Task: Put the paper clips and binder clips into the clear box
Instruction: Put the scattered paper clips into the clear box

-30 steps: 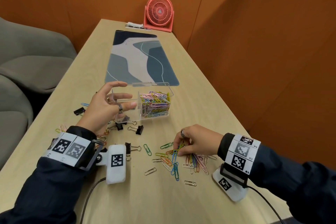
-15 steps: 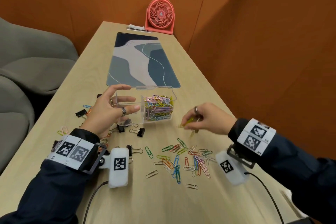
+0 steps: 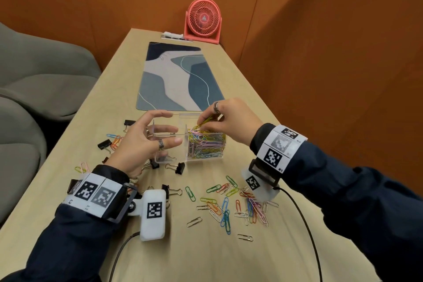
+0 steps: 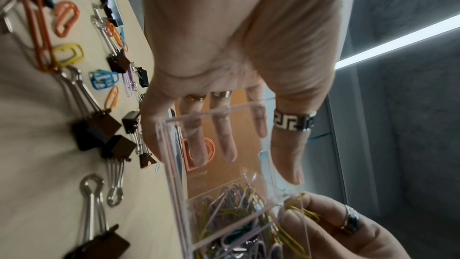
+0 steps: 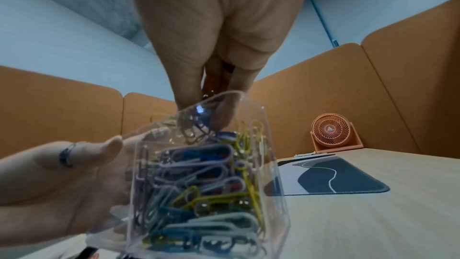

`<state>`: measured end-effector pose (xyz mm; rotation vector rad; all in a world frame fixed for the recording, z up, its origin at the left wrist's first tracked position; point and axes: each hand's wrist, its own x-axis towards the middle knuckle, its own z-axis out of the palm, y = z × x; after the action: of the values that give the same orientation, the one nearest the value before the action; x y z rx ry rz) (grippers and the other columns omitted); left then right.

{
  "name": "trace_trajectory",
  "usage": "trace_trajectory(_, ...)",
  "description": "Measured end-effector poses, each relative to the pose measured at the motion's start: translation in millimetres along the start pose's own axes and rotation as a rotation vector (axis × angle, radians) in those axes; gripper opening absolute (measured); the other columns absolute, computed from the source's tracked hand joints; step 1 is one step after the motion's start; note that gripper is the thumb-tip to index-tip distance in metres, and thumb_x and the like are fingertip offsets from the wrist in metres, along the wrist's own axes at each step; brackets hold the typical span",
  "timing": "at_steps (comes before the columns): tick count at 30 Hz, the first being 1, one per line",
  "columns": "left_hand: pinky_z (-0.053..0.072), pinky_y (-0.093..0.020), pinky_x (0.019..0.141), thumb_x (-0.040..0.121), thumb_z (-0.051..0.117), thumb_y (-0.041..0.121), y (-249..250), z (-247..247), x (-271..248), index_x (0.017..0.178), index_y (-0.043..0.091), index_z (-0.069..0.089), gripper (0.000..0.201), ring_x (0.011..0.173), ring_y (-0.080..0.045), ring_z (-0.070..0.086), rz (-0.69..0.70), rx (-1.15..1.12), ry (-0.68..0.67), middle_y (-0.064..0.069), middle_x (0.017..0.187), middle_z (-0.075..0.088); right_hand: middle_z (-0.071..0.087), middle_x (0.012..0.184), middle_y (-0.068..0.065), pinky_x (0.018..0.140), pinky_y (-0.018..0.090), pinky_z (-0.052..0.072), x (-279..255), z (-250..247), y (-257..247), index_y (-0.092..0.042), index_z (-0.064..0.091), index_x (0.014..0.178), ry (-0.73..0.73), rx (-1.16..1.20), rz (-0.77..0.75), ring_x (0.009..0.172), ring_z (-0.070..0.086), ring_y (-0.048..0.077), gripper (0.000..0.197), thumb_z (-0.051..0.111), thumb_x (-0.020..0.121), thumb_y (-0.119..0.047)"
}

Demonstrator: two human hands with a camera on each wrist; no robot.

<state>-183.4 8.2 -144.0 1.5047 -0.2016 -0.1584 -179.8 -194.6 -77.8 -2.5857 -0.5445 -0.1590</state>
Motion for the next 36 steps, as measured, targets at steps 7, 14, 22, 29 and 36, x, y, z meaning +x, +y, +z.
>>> trace_trajectory(7,0.051,-0.050,0.079,0.054,0.078,0.014,2,2,-2,0.105,0.030,0.060,0.057,0.088,-0.027,0.065,0.005,-0.042,0.012,-0.010,0.102,0.068,0.066,0.083,-0.011,0.067,0.000,0.042,-8,-7,9,-0.017,0.072,0.096,0.069,0.111,-0.032,0.072,0.058,-0.014,0.017,0.073,0.079,-0.022)
trace_trajectory(14,0.053,-0.046,0.078,0.053,0.077,0.015,2,0,0,0.104,0.031,0.059,0.056,0.085,-0.024,0.065,0.024,-0.071,0.041,-0.010,0.104,0.068,0.057,0.072,-0.008,0.057,0.016,0.048,-36,-26,38,-0.013,0.059,0.089,0.053,0.077,0.218,0.060,0.054,0.003,0.023,0.055,0.090,-0.036)
trace_trajectory(22,0.055,-0.042,0.076,0.052,0.078,0.019,-1,-2,3,0.102,0.034,0.060,0.056,0.088,-0.022,0.065,0.035,-0.048,0.042,-0.007,0.103,0.069,0.063,0.104,0.016,0.063,0.027,0.054,-86,-3,72,-0.010,0.053,0.112,-0.595,0.001,0.585,0.073,0.057,0.021,0.042,0.053,0.089,-0.046)
trace_trajectory(29,0.054,-0.046,0.081,0.052,0.079,0.019,-4,-4,4,0.101,0.035,0.061,0.055,0.092,-0.024,0.065,0.035,-0.035,0.047,-0.007,0.104,0.069,0.059,0.087,0.004,0.072,0.029,0.055,-95,2,63,-0.007,0.059,0.108,-0.592,0.143,0.491,0.069,0.057,0.012,0.033,0.058,0.090,-0.034)
trace_trajectory(36,0.056,-0.036,0.070,0.055,0.076,0.015,-3,-2,4,0.103,0.034,0.059,0.054,0.087,-0.020,0.065,0.045,-0.044,0.044,-0.007,0.104,0.068,0.061,0.079,-0.002,0.059,0.023,0.051,-102,0,60,-0.014,0.061,0.102,-0.615,0.140,0.527,0.058,0.056,0.015,0.042,0.076,0.073,-0.041)
